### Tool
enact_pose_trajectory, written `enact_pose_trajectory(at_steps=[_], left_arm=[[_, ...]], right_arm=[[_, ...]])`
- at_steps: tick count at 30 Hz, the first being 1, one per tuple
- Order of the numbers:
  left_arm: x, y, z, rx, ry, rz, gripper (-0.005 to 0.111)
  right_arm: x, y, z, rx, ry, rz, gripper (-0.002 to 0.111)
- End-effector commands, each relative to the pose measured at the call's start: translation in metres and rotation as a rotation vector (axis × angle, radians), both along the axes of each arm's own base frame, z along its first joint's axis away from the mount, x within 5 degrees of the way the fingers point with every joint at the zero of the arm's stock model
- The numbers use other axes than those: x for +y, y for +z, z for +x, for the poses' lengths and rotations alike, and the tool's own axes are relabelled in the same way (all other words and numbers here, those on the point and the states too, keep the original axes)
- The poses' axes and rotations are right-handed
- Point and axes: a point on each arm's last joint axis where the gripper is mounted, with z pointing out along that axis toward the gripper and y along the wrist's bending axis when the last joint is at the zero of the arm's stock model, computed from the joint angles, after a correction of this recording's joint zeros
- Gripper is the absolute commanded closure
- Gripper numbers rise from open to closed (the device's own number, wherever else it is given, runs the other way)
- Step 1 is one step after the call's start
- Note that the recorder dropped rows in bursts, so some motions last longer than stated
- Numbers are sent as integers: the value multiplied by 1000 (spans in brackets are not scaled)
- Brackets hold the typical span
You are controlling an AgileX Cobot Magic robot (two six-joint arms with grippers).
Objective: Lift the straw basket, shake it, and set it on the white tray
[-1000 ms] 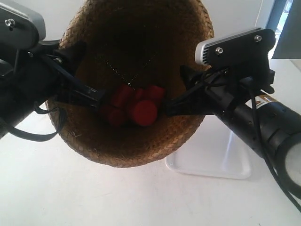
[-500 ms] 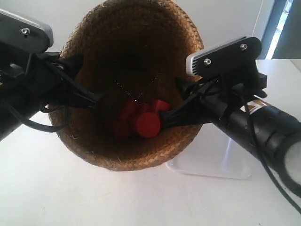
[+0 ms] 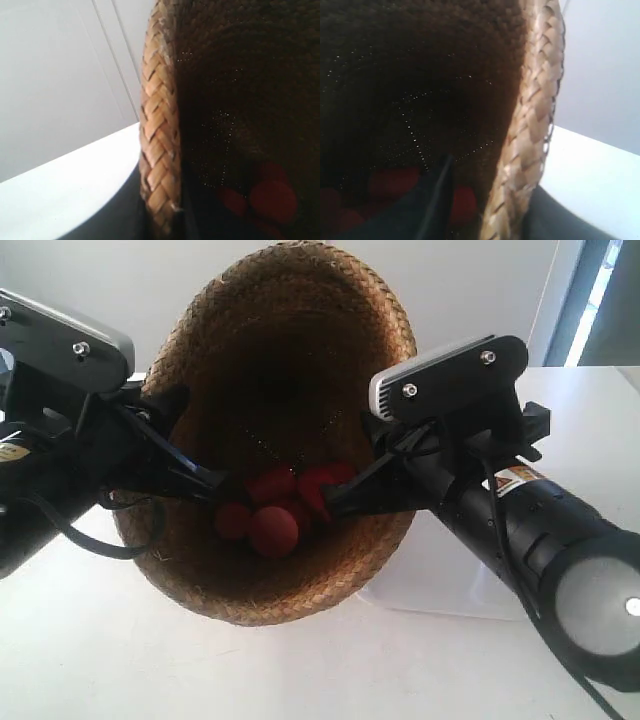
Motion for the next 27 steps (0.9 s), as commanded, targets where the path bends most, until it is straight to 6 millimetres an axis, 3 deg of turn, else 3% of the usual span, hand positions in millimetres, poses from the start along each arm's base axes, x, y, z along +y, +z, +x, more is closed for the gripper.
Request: enact_pose_trajectory(at_steps=[1, 7, 8, 9, 11, 13, 14, 16, 18, 19, 21, 27], left_arm=[[-2, 16, -3, -91, -47, 34, 107], [2, 15, 0, -108, 9, 47, 107], [1, 21, -10, -114, -9, 73, 107], [-2, 32, -34, -116, -64, 68, 107], [-7, 45, -64, -167, -151, 54, 107], [-14, 49, -82, -201, -212, 31, 107], [-15, 47, -82, -211, -182, 40, 107], [-13, 37, -51, -234, 13, 99, 107], [-4, 32, -12, -193, 141, 121, 107], [-6, 27, 1, -110, 98, 124, 107], [-10, 26, 3, -22, 28, 106, 107], [-6, 42, -11, -96, 23, 52, 107]], right_arm=[[0, 17, 1, -100, 11, -17, 108], [-6, 17, 2, -117, -64, -91, 108], [-10, 23, -9, -62, -92, -87, 108], [-12, 38, -36, -42, -52, -97, 108], [-16, 61, -67, -67, 51, -39, 108], [-15, 75, -84, -129, 145, 14, 108], [-18, 75, -81, -190, 94, 6, 108], [-28, 66, -52, -281, -190, -23, 108], [-24, 50, -14, -191, -231, -115, 108], [-21, 44, -4, -118, -205, -122, 108], [-14, 40, 1, -42, -153, -94, 108], [-22, 58, -11, -87, -140, -38, 108]])
